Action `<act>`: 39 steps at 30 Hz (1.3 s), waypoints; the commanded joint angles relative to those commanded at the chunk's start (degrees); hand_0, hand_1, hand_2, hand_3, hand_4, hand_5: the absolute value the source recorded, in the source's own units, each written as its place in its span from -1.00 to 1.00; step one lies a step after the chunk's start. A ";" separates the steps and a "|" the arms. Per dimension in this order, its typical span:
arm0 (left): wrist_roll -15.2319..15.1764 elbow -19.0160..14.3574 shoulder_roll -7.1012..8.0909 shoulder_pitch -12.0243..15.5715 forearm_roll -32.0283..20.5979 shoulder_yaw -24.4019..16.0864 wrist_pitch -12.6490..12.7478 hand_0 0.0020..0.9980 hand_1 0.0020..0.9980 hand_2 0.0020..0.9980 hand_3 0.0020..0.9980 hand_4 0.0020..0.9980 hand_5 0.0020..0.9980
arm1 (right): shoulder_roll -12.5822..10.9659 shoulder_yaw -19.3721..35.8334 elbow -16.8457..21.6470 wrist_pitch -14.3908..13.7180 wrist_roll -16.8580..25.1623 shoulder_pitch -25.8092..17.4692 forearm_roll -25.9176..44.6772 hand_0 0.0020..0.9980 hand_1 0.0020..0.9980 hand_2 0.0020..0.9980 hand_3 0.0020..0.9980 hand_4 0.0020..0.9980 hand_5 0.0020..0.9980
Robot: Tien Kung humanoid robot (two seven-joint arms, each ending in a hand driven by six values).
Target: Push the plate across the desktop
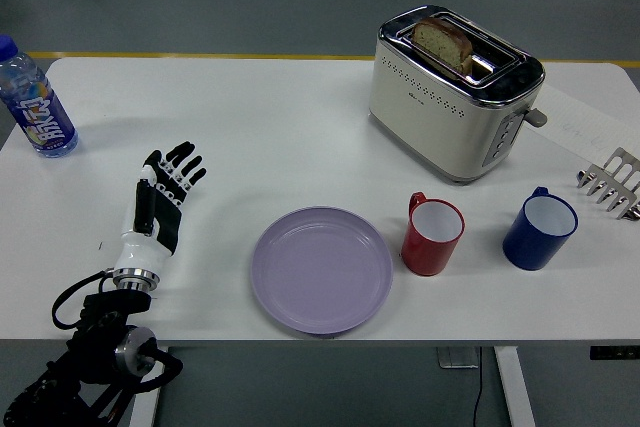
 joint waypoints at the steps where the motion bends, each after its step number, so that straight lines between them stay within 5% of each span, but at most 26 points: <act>1: 0.95 -0.53 0.78 0.24 0.79 -1.61 -0.26 0.55 0.56 0.61 0.37 -0.07 1.00 | 0.01 0.01 0.00 -0.02 0.00 0.00 0.02 0.12 0.10 0.36 0.19 -0.40 -0.40; 7: 5.75 -3.46 3.84 1.83 5.17 -8.21 -2.19 0.45 0.51 0.52 0.31 -0.07 1.00 | 0.03 -0.07 0.03 -0.09 -0.08 -0.04 0.21 0.12 0.10 0.36 0.19 -0.40 -0.41; 12: 12.70 -5.42 6.43 3.50 7.91 -13.74 -5.04 0.43 0.50 0.51 0.31 -0.07 1.00 | 0.06 -0.17 0.08 -0.10 -0.23 -0.15 0.38 0.12 0.10 0.36 0.19 -0.40 -0.41; 20: 18.46 -6.29 7.42 4.64 8.94 -21.15 -7.09 0.43 0.50 0.49 0.30 -0.06 1.00 | 0.13 -0.24 0.15 -0.13 -0.38 -0.22 0.57 0.12 0.10 0.36 0.19 -0.40 -0.41; 39: 20.03 -6.32 7.14 5.35 8.60 -27.69 -8.29 0.43 0.50 0.48 0.30 -0.03 1.00 | 0.11 -0.51 0.18 -0.14 -0.47 -0.30 0.85 0.12 0.10 0.36 0.19 -0.40 -0.41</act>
